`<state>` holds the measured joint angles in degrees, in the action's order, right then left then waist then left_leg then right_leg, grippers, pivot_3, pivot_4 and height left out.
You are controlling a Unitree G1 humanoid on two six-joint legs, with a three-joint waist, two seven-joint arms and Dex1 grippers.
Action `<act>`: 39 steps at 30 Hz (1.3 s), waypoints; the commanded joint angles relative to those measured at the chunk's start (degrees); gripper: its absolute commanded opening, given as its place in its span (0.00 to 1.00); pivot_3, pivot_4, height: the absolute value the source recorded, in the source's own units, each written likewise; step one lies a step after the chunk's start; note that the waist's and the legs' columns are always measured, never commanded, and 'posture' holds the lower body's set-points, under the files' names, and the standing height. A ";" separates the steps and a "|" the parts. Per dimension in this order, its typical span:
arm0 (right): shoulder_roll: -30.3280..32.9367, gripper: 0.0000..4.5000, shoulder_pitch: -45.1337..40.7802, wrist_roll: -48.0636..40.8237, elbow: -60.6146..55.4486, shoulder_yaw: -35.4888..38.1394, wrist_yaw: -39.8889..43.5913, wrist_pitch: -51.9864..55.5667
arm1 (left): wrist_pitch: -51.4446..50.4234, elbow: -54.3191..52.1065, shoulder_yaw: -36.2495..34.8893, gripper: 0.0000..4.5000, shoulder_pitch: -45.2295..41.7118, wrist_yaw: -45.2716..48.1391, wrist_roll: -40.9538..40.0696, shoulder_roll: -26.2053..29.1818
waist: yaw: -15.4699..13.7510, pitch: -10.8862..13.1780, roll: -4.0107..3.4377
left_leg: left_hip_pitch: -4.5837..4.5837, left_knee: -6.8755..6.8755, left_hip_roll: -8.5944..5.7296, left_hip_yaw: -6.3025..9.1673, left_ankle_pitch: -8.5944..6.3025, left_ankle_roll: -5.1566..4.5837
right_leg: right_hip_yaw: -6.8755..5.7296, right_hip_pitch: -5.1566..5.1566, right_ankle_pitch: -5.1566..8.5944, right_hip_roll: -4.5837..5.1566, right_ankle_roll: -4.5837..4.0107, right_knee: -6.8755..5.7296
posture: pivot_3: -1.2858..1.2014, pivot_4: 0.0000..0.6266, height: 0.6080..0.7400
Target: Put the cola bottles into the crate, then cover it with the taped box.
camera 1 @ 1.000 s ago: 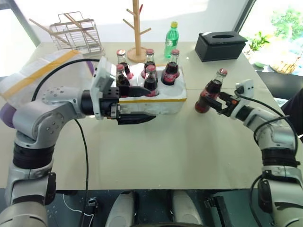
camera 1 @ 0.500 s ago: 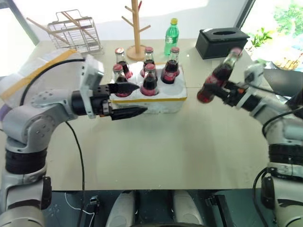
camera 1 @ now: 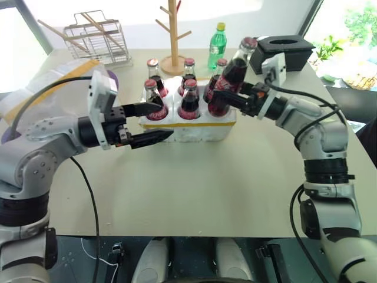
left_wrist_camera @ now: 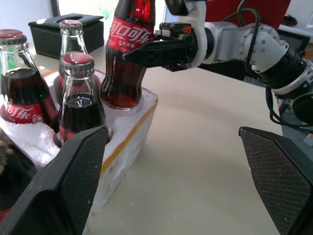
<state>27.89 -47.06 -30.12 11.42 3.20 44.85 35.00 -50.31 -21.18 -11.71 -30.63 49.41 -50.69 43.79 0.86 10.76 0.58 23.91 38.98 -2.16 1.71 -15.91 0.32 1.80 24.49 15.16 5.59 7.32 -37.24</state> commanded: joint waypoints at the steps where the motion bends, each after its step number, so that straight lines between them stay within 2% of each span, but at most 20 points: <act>1: -0.75 0.61 -2.94 1.97 0.48 -0.66 0.91 -2.96 | 0.93 -2.90 -2.33 1.00 0.37 -1.18 -1.45 0.43 | 0.15 0.00 0.00 | 0.02 -0.02 0.00 0.00 0.05 0.08 | 0.00 0.02 0.00 0.00 0.00 0.00 | 0.52 0.24 1.00; 6: -1.19 0.61 -1.47 6.27 3.96 -3.90 1.92 -4.81 | 0.92 -3.58 -3.30 1.00 1.70 -2.06 -2.04 0.88 | 0.27 0.00 0.00 | 0.04 -0.03 0.01 0.00 0.05 0.10 | -0.01 0.05 0.00 0.00 0.00 0.01 | 0.52 0.24 1.00; 8: -1.60 0.84 -0.54 7.04 4.71 -4.78 2.19 -4.25 | 0.89 -3.50 -3.58 1.00 1.90 -2.19 -2.27 1.13 | 0.25 0.00 0.00 | 0.04 -0.03 0.01 0.00 0.06 0.10 | -0.01 0.05 0.00 -0.01 0.00 0.00 | 0.52 0.24 1.00; 10: -1.85 0.99 0.40 7.61 4.12 -4.96 2.15 -4.59 | 0.72 -3.56 -3.75 1.00 2.03 -2.29 -2.55 1.45 | 0.23 -0.01 0.01 | 0.02 -0.03 0.01 0.00 0.06 0.11 | -0.01 0.02 0.00 -0.01 0.00 0.00 | 0.52 0.24 1.00; 16: 1.93 0.99 2.72 4.66 -3.34 -0.81 3.72 -1.41 | -1.12 -4.85 -7.13 1.00 4.56 -0.67 -5.19 5.90 | 0.11 -0.01 0.01 | 0.02 0.01 0.01 0.02 0.06 0.10 | -0.01 0.01 0.00 -0.01 0.00 0.00 | 0.52 0.24 1.00; 21: 12.68 0.99 5.41 -1.59 -12.32 5.51 8.31 6.49 | -7.38 -7.10 -20.78 1.00 11.31 1.07 -13.98 14.66 | 0.07 0.01 0.00 | 0.07 -0.03 0.02 0.04 -0.11 -0.19 | -0.02 0.06 0.00 0.01 -0.01 0.00 | 0.52 0.24 1.00; 25: 21.73 0.99 9.77 -7.15 -18.19 10.25 17.14 8.20 | -12.32 -10.22 -36.96 1.00 23.37 6.13 -14.03 19.90 | 0.24 0.01 -0.01 | -0.01 -0.06 0.06 0.02 -0.15 -0.26 | -0.03 -0.04 0.01 0.01 -0.02 0.10 | 0.52 0.24 1.00; 27: 23.02 0.99 10.92 -15.29 -22.25 14.56 21.70 10.80 | -14.11 -11.38 -45.75 1.00 32.13 10.89 -10.17 20.91 | 0.36 0.01 -0.03 | -0.05 -0.11 0.10 -0.05 -0.16 -0.26 | -0.04 -0.05 0.02 0.00 -0.03 0.15 | 0.52 0.24 1.00; 29: 23.93 0.99 11.33 -21.56 -24.73 17.21 23.89 13.77 | -14.53 -11.55 -51.67 1.00 38.75 14.34 -7.11 21.37 | 0.52 0.05 -0.07 | -0.18 -0.14 0.15 -0.15 -0.16 -0.27 | -0.03 -0.13 0.02 -0.01 -0.04 0.16 | 0.52 0.24 1.00; 32: 23.39 0.99 10.01 -24.76 -28.95 16.00 22.05 14.97 | -9.95 -6.28 -61.52 1.00 53.10 23.80 3.92 21.54 | 0.45 0.04 -0.06 | -0.42 -0.20 0.20 -0.17 -0.16 -0.27 | -0.05 -0.34 0.04 -0.02 -0.07 0.14 | 0.52 0.24 1.00; 35: 22.18 0.99 9.19 -28.24 -31.20 14.37 21.75 16.15 | -2.03 5.06 -62.98 1.00 59.19 29.01 13.17 24.56 | 0.05 0.03 -0.05 | -0.58 -0.26 0.21 -0.20 -0.17 -0.26 | -0.09 -0.48 0.21 0.00 -0.37 0.23 | 0.52 0.24 1.00; 39: 20.41 0.99 7.32 -29.19 -31.11 11.74 20.99 15.87 | 10.79 24.87 -57.25 1.00 60.16 36.23 22.82 32.41 | -0.30 0.01 -0.02 | -0.58 -0.25 0.19 -0.06 -0.16 -0.22 | -0.32 -0.39 0.25 0.27 -0.48 0.33 | 0.52 0.24 1.00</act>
<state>48.30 -38.19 -57.79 -19.00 14.92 66.12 51.42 -46.34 -4.15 -70.82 29.51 81.88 -32.80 72.79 0.56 10.78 0.56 23.34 38.73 -2.03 1.64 -16.07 0.10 1.48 24.11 15.41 5.94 6.83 -36.91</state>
